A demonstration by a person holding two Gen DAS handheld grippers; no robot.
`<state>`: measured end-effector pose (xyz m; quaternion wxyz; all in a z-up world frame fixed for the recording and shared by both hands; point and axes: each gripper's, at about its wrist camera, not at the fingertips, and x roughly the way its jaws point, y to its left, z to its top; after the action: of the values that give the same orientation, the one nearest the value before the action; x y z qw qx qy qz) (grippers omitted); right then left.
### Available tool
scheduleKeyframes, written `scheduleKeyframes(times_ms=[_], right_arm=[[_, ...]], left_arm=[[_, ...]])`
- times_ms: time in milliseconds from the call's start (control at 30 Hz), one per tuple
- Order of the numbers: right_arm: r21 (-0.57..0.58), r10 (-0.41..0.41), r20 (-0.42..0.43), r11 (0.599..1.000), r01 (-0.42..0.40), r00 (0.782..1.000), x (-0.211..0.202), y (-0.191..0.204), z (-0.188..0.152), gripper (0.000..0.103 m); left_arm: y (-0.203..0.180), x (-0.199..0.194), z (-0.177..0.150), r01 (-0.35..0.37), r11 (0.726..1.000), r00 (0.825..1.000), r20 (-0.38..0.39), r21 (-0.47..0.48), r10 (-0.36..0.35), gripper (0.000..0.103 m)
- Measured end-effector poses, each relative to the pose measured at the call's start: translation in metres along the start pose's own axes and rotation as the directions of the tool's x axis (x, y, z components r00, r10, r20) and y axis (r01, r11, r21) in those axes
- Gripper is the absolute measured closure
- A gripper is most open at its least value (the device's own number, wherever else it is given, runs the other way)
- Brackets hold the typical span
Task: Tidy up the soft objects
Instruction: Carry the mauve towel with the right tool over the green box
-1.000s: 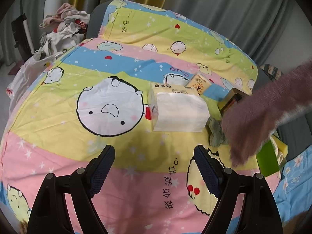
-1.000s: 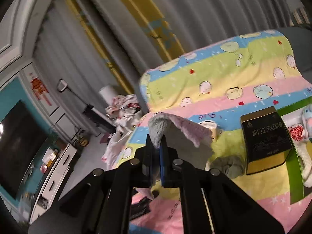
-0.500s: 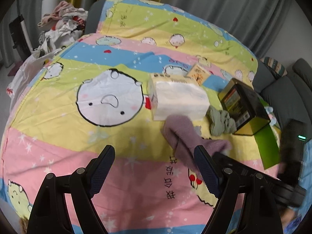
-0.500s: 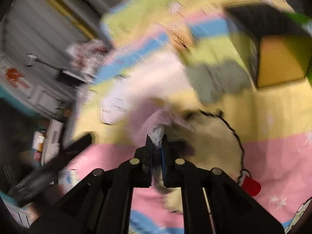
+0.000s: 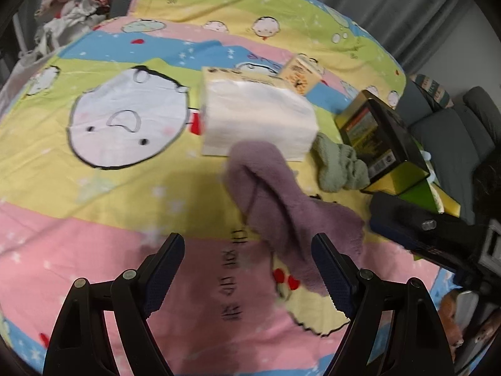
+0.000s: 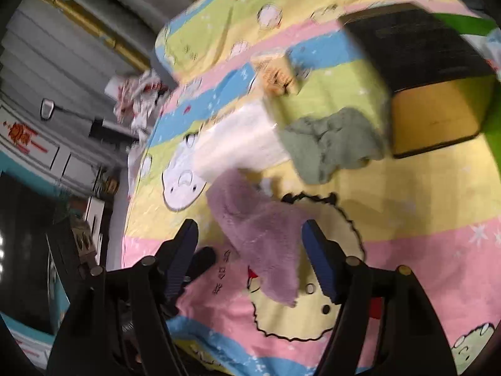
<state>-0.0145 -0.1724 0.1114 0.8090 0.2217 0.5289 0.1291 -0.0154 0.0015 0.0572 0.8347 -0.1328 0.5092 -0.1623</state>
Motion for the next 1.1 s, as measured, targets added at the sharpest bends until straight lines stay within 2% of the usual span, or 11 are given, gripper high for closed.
scheduleKeyframes(times_ms=[133,200,267,300,333,367,433,600,833,933,1100], right_arm=[[0.033,0.006,-0.109,0.999,-0.002,0.994,0.039,-0.007,0.008,0.034],[0.042,0.007,-0.138,0.999,-0.001,0.99,0.056,-0.011,0.011,0.034],[0.041,0.025,-0.152,0.999,-0.019,0.988,0.065,-0.012,0.014,0.036],[0.044,0.037,-0.152,0.999,-0.031,0.988,0.067,-0.011,0.016,0.04],[0.038,0.049,-0.157,0.998,-0.044,0.986,0.068,-0.011,0.018,0.05],[0.027,0.057,-0.166,0.998,-0.054,0.984,0.071,-0.01,0.018,0.056],[0.014,0.043,-0.159,0.999,-0.041,0.986,0.071,-0.014,0.015,0.069],[0.047,0.119,-0.11,0.992,-0.115,0.987,0.053,-0.018,0.012,0.073],[-0.032,0.201,0.095,0.98,-0.199,0.975,-0.031,-0.01,0.013,0.072],[-0.041,0.179,0.212,0.984,-0.175,0.961,-0.071,-0.018,0.013,0.072],[0.004,0.111,0.397,0.992,-0.123,0.911,-0.135,-0.052,0.009,0.072]], left_arm=[[-0.005,0.017,0.002,0.025,1.0,0.999,-0.026,0.003,-0.025,0.02],[-0.005,0.027,0.003,0.065,0.998,0.996,-0.063,-0.028,-0.066,0.021],[-0.007,0.035,0.004,0.103,0.994,0.991,-0.081,-0.046,-0.107,0.036],[-0.009,0.037,0.005,0.096,0.995,0.992,-0.076,-0.04,-0.099,0.041],[-0.012,0.037,0.006,0.072,0.997,0.996,-0.053,-0.016,-0.073,0.052],[-0.013,0.037,0.006,0.063,0.998,0.997,-0.045,-0.008,-0.063,0.057],[-0.016,0.036,0.005,0.059,0.998,0.998,-0.032,0.015,-0.059,0.06],[-0.035,0.017,0.005,0.033,0.994,0.999,0.031,0.109,-0.037,0.065],[-0.091,-0.039,0.007,0.06,0.963,0.971,0.208,0.263,-0.117,0.065],[-0.124,-0.046,0.011,0.094,0.939,0.954,0.24,0.331,-0.18,0.065],[-0.18,-0.044,0.011,0.196,0.886,0.922,0.229,0.42,-0.313,0.065]])
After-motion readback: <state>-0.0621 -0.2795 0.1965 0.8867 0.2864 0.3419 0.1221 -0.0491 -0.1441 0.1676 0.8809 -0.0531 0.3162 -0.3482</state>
